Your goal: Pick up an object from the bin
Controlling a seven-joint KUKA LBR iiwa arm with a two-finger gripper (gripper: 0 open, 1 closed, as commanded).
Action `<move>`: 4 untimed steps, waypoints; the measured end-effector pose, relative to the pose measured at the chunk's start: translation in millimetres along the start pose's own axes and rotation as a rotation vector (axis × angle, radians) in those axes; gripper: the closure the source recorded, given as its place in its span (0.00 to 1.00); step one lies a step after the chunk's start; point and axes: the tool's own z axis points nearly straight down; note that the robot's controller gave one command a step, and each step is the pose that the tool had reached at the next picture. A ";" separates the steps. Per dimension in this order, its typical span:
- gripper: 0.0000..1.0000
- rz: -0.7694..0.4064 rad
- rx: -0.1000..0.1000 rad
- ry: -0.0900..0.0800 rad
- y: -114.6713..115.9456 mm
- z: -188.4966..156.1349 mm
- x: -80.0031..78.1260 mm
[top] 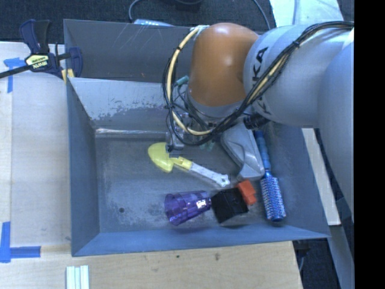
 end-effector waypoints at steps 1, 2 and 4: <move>1.00 0.020 -0.004 -0.008 -18.4 -41.3 2.4; 1.00 -0.071 0.000 -0.015 -3.5 -25.2 10.0; 0.00 -0.412 0.001 -0.014 13.3 66.8 26.8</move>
Offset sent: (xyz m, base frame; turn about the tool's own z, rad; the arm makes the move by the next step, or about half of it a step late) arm -0.0266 0.0522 -0.0249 -0.3292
